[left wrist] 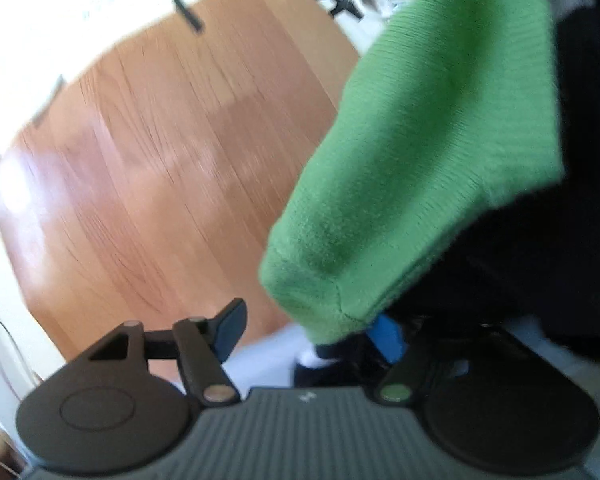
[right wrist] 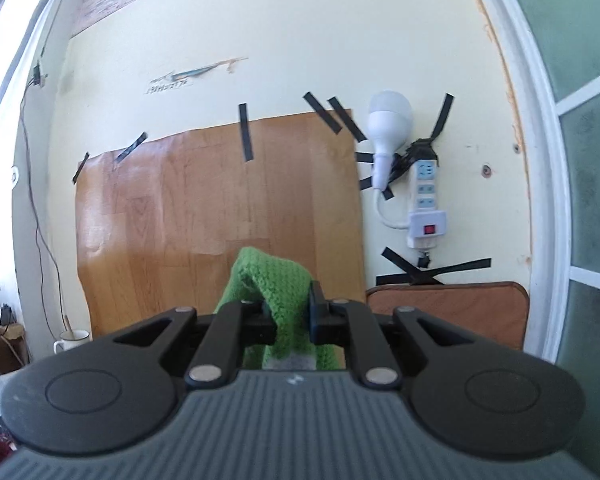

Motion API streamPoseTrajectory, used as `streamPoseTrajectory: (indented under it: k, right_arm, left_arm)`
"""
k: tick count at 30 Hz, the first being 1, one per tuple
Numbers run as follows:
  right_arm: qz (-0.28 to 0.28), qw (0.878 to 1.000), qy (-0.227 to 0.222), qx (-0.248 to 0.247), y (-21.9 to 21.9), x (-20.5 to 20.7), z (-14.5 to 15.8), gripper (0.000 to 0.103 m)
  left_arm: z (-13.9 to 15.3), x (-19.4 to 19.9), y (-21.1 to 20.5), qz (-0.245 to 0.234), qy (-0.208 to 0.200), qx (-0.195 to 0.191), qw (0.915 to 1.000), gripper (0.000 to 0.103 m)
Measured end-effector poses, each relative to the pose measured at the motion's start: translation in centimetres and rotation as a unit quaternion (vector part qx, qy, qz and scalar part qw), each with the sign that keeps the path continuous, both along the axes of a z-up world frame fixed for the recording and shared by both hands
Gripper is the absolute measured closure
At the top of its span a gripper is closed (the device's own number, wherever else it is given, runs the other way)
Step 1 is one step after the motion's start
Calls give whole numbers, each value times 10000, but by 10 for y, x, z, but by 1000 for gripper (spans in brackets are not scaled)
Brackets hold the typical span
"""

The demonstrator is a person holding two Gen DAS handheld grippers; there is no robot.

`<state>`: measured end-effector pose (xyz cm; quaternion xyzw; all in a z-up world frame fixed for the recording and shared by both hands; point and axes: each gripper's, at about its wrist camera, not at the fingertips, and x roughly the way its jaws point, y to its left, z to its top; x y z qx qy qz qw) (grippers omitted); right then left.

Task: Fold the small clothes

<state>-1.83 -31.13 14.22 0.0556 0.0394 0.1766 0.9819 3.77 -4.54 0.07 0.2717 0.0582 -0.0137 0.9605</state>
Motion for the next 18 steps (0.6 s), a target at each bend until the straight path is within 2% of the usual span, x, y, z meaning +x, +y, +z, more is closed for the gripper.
streamPoseTrajectory:
  k: [3,5,6,7,8,9,13,16,18]
  right_arm:
    - [-6,10000,-44,60,-3,-2,3,88]
    - [5,9999,-110,44,-3,-6,5,88]
    - [-4,9999,-144,27,-4,-8,8,88]
    - [-20,9999,-171,11,-5,-10,11,88]
    - [-42,9998,-193,-6,-6,-11,13,88]
    - [-87,9997,-233,-31,-7,-14,16,88]
    - [-286,9986,-454,-31,-15,-25,29,92]
    - [-256,9979,-587,69,-17,-35,38,92]
    - [-222,9970,-734,61,-13,-43,41,93]
  left_arm:
    - [-9,-11,-23,-197,-449,616,9969,36]
    - [-13,-13,-35,-259,-652,819,9942,40]
    - [-12,-14,-39,-300,-677,824,9938,49]
    - [-10,-8,-41,-336,-643,760,9945,68]
    - [-6,-7,-41,-361,-587,656,9955,76]
    - [2,-7,-38,-384,-524,495,9967,79]
    - [43,-27,-10,-186,-815,-304,9960,82]
    - [83,-48,23,2,-1138,-970,9888,83]
    - [109,-71,41,78,-1499,-1289,9802,83]
